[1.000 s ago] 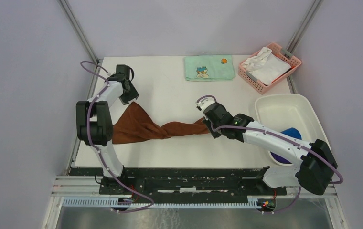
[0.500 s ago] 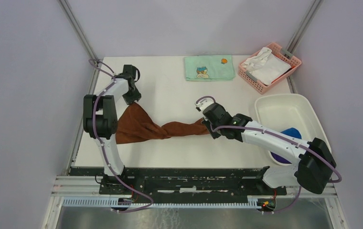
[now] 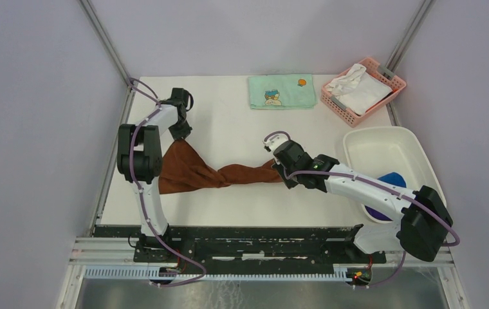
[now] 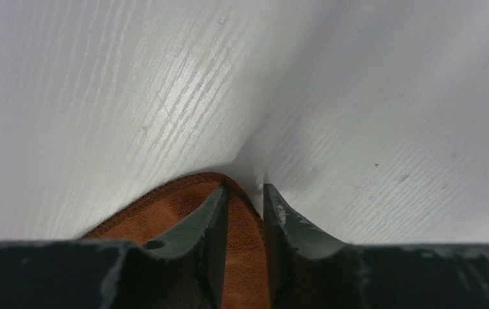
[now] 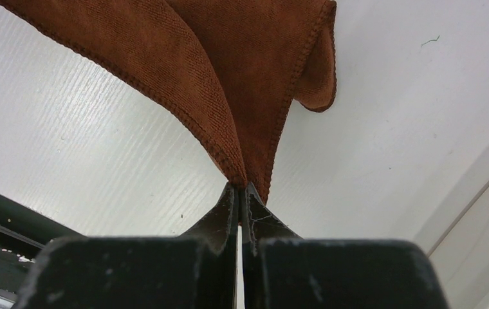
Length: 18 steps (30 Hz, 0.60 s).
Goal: Roll the towels
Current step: Flatten out the towel at the center of the board.
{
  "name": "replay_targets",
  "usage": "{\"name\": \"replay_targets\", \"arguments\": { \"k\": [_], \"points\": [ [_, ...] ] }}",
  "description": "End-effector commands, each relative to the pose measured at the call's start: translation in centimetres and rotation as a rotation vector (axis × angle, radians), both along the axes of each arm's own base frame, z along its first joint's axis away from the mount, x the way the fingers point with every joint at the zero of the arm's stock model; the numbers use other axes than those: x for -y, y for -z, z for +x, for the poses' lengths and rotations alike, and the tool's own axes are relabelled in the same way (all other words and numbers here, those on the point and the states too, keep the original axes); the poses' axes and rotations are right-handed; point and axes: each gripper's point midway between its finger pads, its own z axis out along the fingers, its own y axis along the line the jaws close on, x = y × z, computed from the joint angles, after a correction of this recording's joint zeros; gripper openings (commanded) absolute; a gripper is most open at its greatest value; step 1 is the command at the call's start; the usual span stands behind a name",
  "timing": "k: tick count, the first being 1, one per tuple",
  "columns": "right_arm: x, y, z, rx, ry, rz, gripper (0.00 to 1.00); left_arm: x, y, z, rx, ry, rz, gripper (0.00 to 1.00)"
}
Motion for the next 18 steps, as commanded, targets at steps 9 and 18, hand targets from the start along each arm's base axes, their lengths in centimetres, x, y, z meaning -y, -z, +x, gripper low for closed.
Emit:
{"name": "replay_targets", "arguments": {
  "k": [9, 18],
  "points": [
    [3.2, -3.9, 3.2, 0.196, 0.185, -0.102, 0.00, -2.6, -6.9, 1.5, 0.114, 0.002, 0.118, 0.03],
    [8.0, -12.2, 5.0, 0.384, 0.349, -0.169, 0.00, -5.2, -23.6, -0.6, 0.449, -0.046, 0.175, 0.03]
  ]
}}
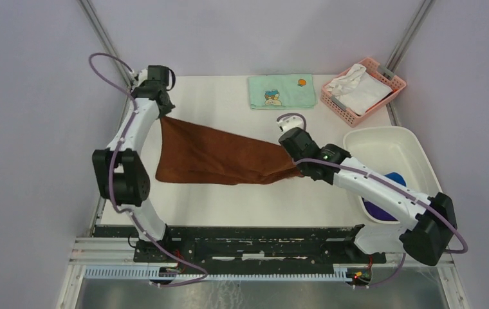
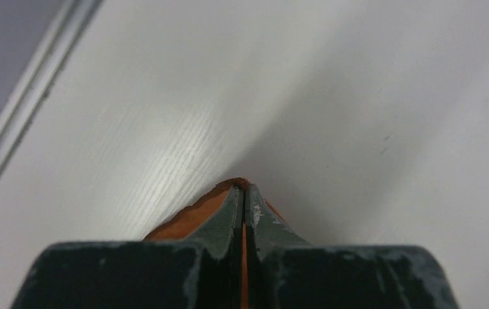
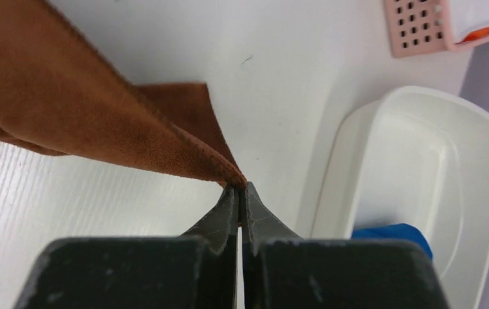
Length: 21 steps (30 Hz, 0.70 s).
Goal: Roll the towels
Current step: Flatten out the towel at the center of the board.
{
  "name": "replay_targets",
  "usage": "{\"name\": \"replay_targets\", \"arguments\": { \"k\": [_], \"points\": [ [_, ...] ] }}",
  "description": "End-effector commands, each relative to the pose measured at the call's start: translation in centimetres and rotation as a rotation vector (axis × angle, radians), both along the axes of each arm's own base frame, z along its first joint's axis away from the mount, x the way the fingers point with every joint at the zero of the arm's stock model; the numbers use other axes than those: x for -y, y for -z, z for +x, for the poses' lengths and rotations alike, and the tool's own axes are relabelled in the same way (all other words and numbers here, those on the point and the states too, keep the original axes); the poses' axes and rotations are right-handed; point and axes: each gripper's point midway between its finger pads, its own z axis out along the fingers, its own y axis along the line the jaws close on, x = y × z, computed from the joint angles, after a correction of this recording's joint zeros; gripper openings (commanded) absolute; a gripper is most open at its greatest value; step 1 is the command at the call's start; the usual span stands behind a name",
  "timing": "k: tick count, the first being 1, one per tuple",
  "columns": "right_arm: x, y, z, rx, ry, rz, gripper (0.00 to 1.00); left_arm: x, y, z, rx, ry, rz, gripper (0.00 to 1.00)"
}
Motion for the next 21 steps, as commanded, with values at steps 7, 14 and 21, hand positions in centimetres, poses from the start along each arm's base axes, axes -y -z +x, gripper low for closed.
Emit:
{"name": "replay_targets", "arguments": {
  "k": [7, 14, 21],
  "points": [
    [4.6, -12.7, -2.0, 0.207, 0.021, 0.080, 0.00, -3.9, -23.2, -9.6, 0.520, -0.076, 0.126, 0.03],
    [5.0, -15.6, -7.5, 0.136, -0.163, 0.246, 0.01, -5.2, -28.6, -19.0, 0.690, -0.122, 0.174, 0.03],
    [4.0, -15.9, -10.0, 0.055, -0.242, 0.338, 0.01, -5.7, -28.1, -21.4, 0.676, -0.117, 0.207, 0.03]
  ]
}}
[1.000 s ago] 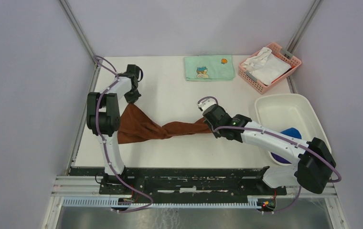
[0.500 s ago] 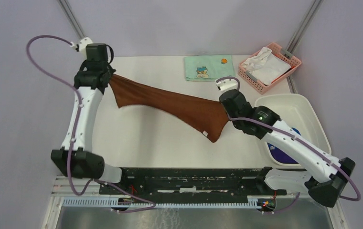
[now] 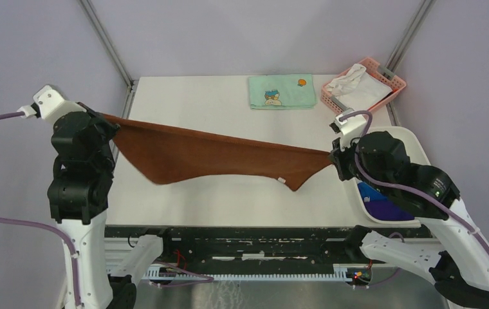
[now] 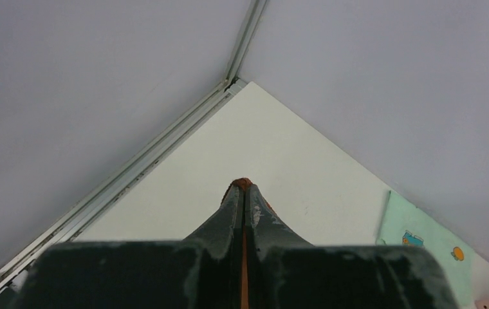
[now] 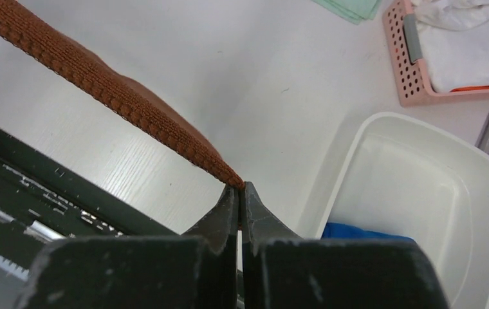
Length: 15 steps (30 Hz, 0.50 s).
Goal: Roll the towels
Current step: Flatten out the towel at the center of the board.
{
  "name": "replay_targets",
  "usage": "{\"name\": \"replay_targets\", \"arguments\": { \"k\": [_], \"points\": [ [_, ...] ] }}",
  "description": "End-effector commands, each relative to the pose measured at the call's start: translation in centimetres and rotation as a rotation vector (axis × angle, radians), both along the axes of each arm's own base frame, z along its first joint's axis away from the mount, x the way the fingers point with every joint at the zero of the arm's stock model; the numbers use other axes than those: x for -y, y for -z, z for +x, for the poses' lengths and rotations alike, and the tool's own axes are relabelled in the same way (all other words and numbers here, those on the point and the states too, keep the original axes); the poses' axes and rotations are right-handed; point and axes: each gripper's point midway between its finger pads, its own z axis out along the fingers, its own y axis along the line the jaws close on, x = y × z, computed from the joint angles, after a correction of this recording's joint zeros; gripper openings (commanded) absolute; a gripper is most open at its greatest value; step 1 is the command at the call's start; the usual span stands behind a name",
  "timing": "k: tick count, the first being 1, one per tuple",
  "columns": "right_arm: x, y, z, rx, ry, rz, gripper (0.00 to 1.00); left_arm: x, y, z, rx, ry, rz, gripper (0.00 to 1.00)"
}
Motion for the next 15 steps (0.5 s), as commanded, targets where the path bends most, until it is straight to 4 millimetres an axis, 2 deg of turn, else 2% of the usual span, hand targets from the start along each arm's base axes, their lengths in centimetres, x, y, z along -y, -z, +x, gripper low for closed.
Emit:
{"name": "replay_targets", "arguments": {
  "k": [1, 3, 5, 8, 11, 15],
  "points": [
    [0.2, 1.1, -1.2, -0.085, -0.023, -0.034, 0.01, -1.5, 2.8, 0.7, -0.138, -0.064, 0.084, 0.03],
    [0.3, 1.3, 0.0, -0.076, 0.031, -0.068, 0.01, -1.5, 4.3, 1.9, -0.182, -0.065, 0.091, 0.03],
    [0.8, 1.9, 2.0, -0.059, 0.119, -0.135, 0.00, -1.2, 6.7, 3.9, -0.238, -0.049, 0.091, 0.03],
    [0.8, 3.5, 5.2, -0.064, 0.219, -0.243, 0.00, -0.6, 11.5, 8.1, -0.347, -0.016, 0.084, 0.03],
    [0.4, 7.1, 9.0, -0.128, 0.277, -0.300, 0.00, 0.0, 17.5, 12.1, -0.476, 0.014, 0.069, 0.03],
    [0.4, 12.5, 14.1, -0.231, 0.341, -0.263, 0.00, 1.1, 25.2, 17.2, -0.641, 0.062, 0.028, 0.03]
  ]
}}
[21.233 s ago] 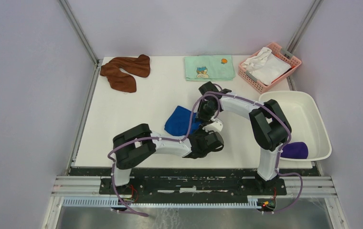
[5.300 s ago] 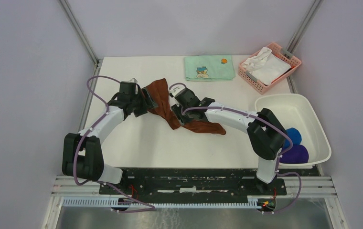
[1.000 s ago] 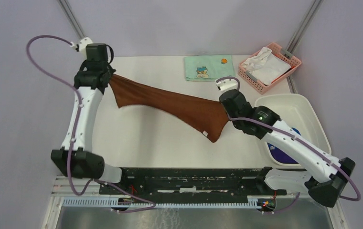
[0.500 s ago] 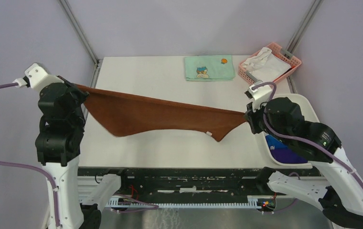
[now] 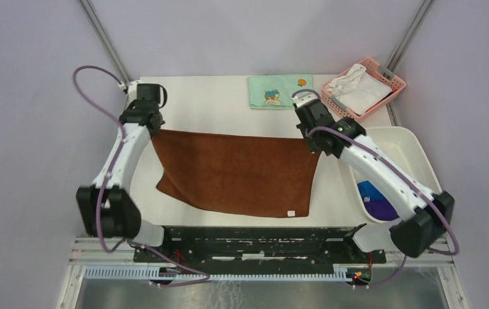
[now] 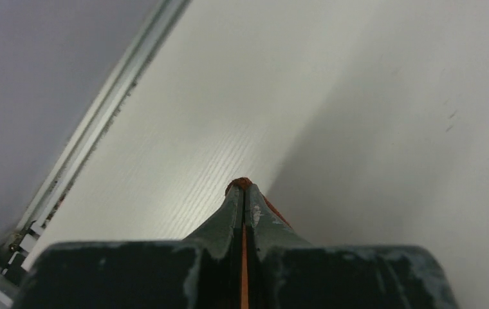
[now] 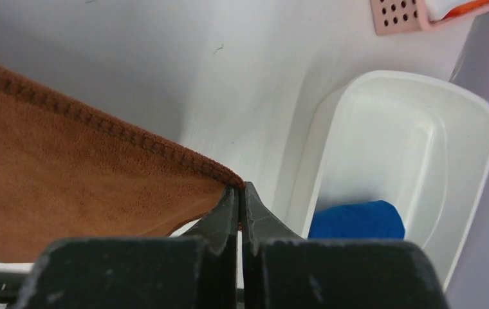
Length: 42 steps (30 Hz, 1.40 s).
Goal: Roll the towels
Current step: Flatten out the towel at the center of the board, then fold the towel at the center of the board.
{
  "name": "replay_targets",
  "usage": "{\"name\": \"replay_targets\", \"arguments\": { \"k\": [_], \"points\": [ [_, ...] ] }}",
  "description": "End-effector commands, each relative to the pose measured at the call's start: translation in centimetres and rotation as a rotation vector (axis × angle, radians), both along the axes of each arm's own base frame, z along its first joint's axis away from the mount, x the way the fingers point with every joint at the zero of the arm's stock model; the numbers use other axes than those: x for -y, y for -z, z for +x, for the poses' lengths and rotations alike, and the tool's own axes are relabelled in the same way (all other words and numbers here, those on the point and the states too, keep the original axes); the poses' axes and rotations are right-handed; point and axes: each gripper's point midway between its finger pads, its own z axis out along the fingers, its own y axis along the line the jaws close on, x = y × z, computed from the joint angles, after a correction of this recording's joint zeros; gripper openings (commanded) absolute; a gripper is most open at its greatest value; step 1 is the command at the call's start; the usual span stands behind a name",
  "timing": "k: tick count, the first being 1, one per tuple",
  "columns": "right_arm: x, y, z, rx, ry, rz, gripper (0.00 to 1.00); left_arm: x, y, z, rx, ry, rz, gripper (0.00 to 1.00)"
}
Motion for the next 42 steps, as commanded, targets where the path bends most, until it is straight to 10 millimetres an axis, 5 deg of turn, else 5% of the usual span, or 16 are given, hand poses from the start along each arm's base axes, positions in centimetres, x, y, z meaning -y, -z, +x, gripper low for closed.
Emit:
{"name": "replay_targets", "arguments": {
  "k": [1, 9, 16, 26, 32, 42],
  "points": [
    [1.0, 4.1, 5.9, -0.002, 0.107, 0.031, 0.00, 0.9, 6.1, 5.7, -0.090, 0.038, -0.040, 0.03],
    [1.7, 10.8, 15.1, -0.022, 0.111, -0.060, 0.01, 3.9, 12.6, 16.2, -0.155, 0.145, -0.163, 0.03],
    [4.1, 12.3, 19.1, -0.012, 0.105, -0.130, 0.00, 4.4, 13.8, 19.2, -0.166, 0.172, -0.173, 0.03],
    [4.8, 11.9, 16.7, -0.065, 0.083, -0.136, 0.00, 3.8, 13.3, 15.5, -0.169, 0.133, -0.210, 0.03],
    [5.1, 12.8, 12.6, -0.155, 0.139, -0.077, 0.00, 3.9, 12.8, 12.0, -0.159, 0.111, -0.244, 0.03],
    [4.1, 13.4, 5.0, -0.294, 0.204, -0.048, 0.00, 2.8, 14.6, 3.2, -0.180, 0.026, -0.380, 0.03]
  ]
}}
